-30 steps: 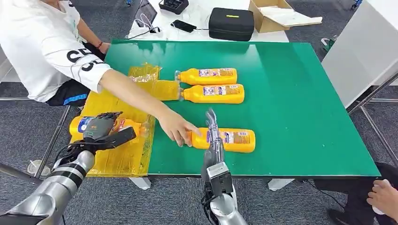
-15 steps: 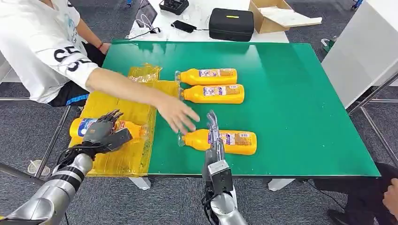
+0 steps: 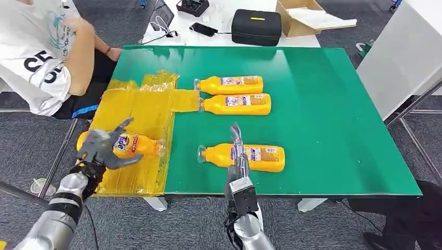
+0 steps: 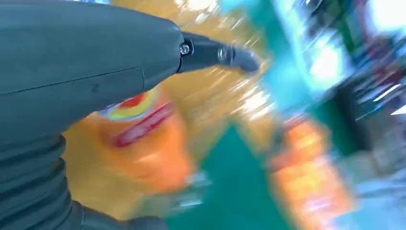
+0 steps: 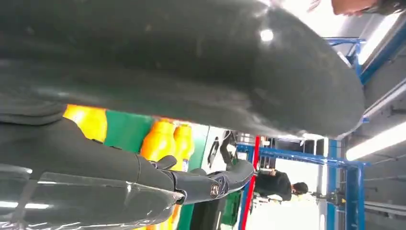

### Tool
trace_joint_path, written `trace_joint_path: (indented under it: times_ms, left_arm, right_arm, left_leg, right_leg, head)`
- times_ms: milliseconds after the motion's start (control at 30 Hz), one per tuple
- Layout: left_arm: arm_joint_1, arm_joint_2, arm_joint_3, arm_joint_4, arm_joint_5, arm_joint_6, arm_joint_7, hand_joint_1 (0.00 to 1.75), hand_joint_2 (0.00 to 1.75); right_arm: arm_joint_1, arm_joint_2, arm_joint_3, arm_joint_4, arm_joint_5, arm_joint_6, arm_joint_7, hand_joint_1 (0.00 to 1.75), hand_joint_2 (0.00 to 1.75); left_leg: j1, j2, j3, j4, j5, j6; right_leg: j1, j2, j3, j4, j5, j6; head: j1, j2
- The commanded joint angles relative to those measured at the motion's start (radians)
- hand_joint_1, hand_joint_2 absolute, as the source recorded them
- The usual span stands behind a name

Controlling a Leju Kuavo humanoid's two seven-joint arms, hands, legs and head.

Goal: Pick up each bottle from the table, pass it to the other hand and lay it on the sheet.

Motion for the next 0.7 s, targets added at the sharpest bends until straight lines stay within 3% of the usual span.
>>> trace_joint_path:
  times_ms: [33, 300, 333, 467, 533, 633, 700]
  left_arm:
    - [0.026, -0.103, 0.132, -0.234, 0.067, 0.045, 0.005, 0.00, 1.75]
    - [0.038, -0.105, 0.144, -0.264, 0.077, 0.047, 0.005, 0.00, 1.75]
    - [0.057, -0.128, 0.176, -0.342, 0.084, 0.101, 0.005, 0.00, 1.75]
    - [0.089, -0.207, 0.248, -0.487, 0.095, 0.303, 0.005, 0.00, 1.75]
    - [0.138, -0.208, 0.206, -0.564, 0.038, 0.427, 0.005, 0.00, 1.75]
    - [0.184, -0.198, 0.158, -0.577, -0.003, 0.528, 0.005, 0.00, 1.75]
    - [0.217, -0.183, 0.115, -0.549, -0.010, 0.560, 0.005, 0.00, 1.75]
  right_arm:
    - [-0.043, -0.040, -0.030, 0.064, 0.038, -0.013, 0.008, 0.00, 0.00]
    - [-0.042, -0.038, -0.030, 0.065, 0.053, -0.016, 0.012, 0.00, 0.00]
    - [-0.042, -0.040, -0.038, 0.063, 0.124, -0.036, 0.050, 0.00, 1.75]
    - [-0.074, -0.118, -0.066, 0.076, 0.345, -0.093, 0.235, 0.00, 1.75]
    - [-0.093, -0.170, -0.102, 0.063, 0.452, -0.090, 0.320, 0.00, 1.75]
    - [-0.122, -0.231, -0.133, 0.057, 0.544, -0.025, 0.440, 0.00, 1.75]
    - [-0.157, -0.287, -0.153, 0.063, 0.592, 0.077, 0.528, 0.00, 1.75]
  left_leg:
    - [0.000, -0.001, 0.001, 0.000, -0.001, 0.001]
    - [0.001, 0.001, 0.003, 0.000, -0.001, 0.001]
    - [0.000, 0.001, 0.001, 0.000, -0.001, 0.001]
    - [0.001, 0.001, 0.000, 0.000, -0.001, 0.001]
    - [0.001, 0.000, 0.001, 0.000, -0.001, 0.001]
    - [0.000, 0.000, 0.003, -0.001, -0.001, 0.002]
    - [-0.001, -0.001, 0.003, -0.001, -0.001, 0.002]
  right_leg:
    - [0.001, -0.002, 0.003, -0.001, -0.001, -0.001]
    - [0.001, -0.001, 0.004, -0.001, -0.001, -0.001]
    - [0.001, 0.000, 0.002, -0.001, 0.000, -0.001]
    - [0.001, -0.001, 0.001, -0.001, 0.000, 0.000]
    - [0.001, -0.002, 0.002, -0.001, 0.000, 0.000]
    - [0.001, -0.002, 0.005, -0.003, 0.000, 0.000]
    - [0.000, -0.002, 0.005, -0.003, -0.001, 0.000]
  head:
    - [-0.001, 0.000]
    - [0.000, 0.000]
    - [-0.001, 0.000]
    - [-0.001, 0.000]
    - [0.000, 0.000]
    - [-0.001, 0.000]
    - [-0.001, 0.000]
